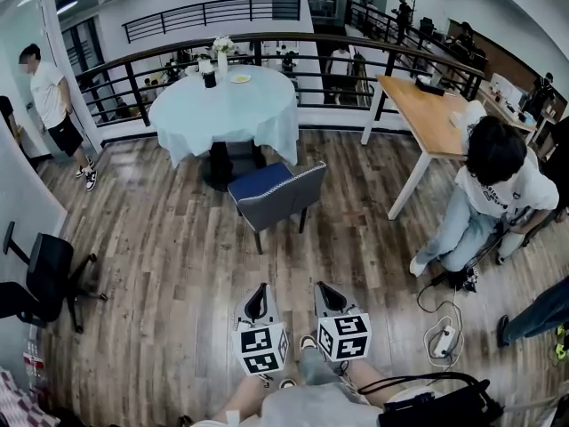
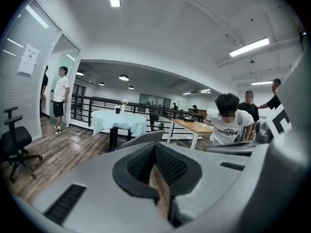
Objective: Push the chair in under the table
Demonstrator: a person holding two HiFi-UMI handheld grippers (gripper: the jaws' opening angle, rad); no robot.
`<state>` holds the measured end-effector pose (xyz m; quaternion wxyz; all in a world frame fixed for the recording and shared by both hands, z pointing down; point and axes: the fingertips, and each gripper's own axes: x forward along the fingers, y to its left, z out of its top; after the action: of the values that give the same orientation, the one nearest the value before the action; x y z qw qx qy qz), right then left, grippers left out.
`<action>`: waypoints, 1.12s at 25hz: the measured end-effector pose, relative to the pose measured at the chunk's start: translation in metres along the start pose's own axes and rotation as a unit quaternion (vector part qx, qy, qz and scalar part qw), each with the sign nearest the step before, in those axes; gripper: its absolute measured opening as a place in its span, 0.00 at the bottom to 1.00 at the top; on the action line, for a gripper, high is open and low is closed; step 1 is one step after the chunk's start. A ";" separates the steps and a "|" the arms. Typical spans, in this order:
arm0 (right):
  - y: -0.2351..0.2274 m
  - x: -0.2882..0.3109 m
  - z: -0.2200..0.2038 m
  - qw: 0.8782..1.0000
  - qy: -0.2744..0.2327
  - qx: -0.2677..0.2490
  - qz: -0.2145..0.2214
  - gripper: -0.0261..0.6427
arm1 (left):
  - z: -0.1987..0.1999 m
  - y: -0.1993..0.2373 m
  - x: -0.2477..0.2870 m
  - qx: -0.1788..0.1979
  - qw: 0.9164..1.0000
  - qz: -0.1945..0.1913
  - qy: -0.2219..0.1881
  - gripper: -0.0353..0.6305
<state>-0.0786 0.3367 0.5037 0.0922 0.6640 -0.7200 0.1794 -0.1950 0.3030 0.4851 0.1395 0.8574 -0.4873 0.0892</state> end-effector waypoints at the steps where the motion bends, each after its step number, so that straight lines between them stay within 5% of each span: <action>1: -0.002 0.005 0.002 1.000 0.001 0.001 0.004 0.06 | 0.000 0.000 0.006 0.000 1.000 0.001 0.002 0.05; 28: -0.122 0.160 0.069 0.996 0.032 -0.001 0.082 0.06 | 0.046 -0.011 0.191 -0.005 0.998 0.064 0.015 0.05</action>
<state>0.0327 0.1564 0.5165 0.1009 0.5965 -0.7691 0.2063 -0.0874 0.1388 0.4952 0.1447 0.8221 -0.5399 0.1082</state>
